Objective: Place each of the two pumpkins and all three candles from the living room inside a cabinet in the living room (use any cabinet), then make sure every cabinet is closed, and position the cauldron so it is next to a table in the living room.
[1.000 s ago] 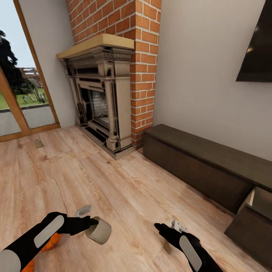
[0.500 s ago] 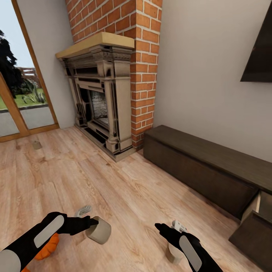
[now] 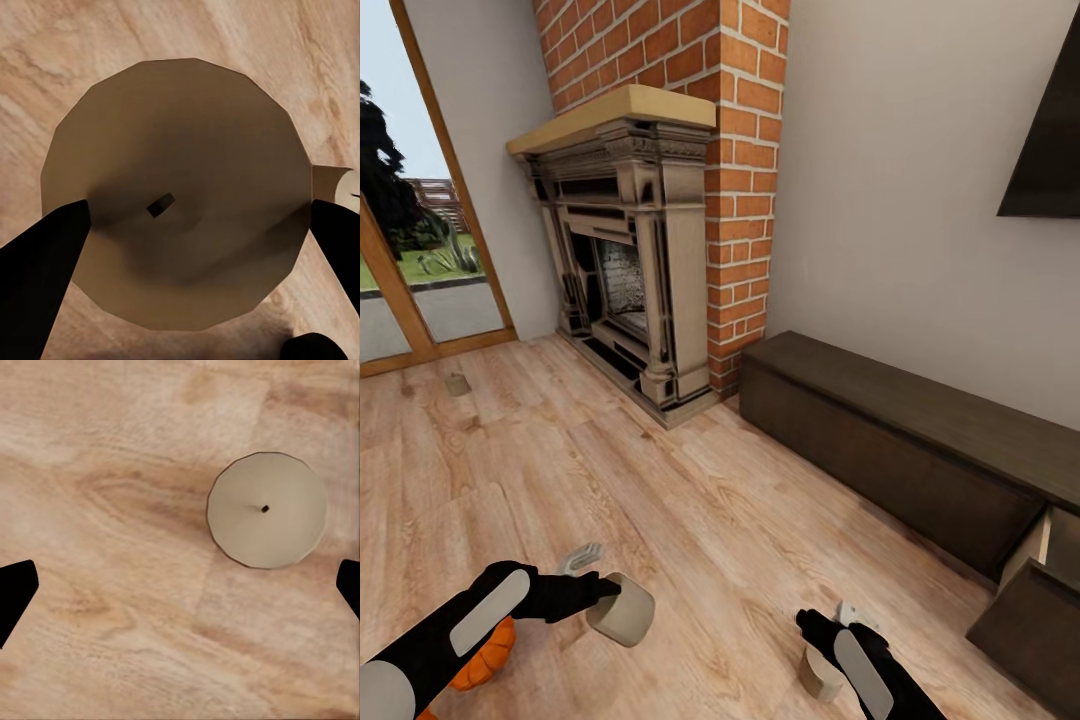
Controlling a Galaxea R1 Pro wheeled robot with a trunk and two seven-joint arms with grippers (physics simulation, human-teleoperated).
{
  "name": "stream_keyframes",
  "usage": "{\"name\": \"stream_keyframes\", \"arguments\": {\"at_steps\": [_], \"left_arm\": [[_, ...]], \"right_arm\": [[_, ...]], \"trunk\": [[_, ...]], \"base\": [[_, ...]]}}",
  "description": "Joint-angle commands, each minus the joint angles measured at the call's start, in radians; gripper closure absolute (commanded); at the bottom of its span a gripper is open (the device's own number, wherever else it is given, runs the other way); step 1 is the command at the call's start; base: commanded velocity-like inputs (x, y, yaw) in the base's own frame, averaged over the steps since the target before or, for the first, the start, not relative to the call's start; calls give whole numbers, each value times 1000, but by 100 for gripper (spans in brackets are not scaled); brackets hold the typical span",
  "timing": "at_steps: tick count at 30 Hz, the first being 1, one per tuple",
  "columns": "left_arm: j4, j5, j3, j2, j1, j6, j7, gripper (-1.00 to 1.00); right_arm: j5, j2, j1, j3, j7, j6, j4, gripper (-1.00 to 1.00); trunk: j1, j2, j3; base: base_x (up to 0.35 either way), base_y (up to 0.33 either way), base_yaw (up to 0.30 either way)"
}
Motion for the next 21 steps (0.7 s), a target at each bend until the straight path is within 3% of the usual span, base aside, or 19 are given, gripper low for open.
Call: {"name": "stream_keyframes", "arguments": {"at_steps": [1, 11, 15, 20, 21], "left_arm": [[0, -2, -3, 1, -1, 1, -4, 100], [-5, -2, -4, 1, -1, 1, -3, 100], [-67, -6, -4, 2, 2, 2, 7, 100], [-174, -1, -3, 3, 7, 8, 93, 100], [-219, 2, -3, 3, 9, 9, 147, 100]], "right_arm": [[-8, -1, 0, 3, -13, 0, -2, -100], [-6, -1, 0, 5, -54, -18, 2, -100], [-6, -1, 0, 5, -56, -18, 11, -100], [-6, -1, 0, 6, -56, -19, 26, -100], [-6, -1, 0, 6, -57, -18, 28, -100]], "trunk": [[0, 0, -1], [0, 0, -1], [0, 0, -1], [0, 0, -1], [0, 0, -1]], "base": [[0, 0, 0], [85, -31, 0], [32, -19, 0], [5, -3, 0], [0, 0, 0]]}}
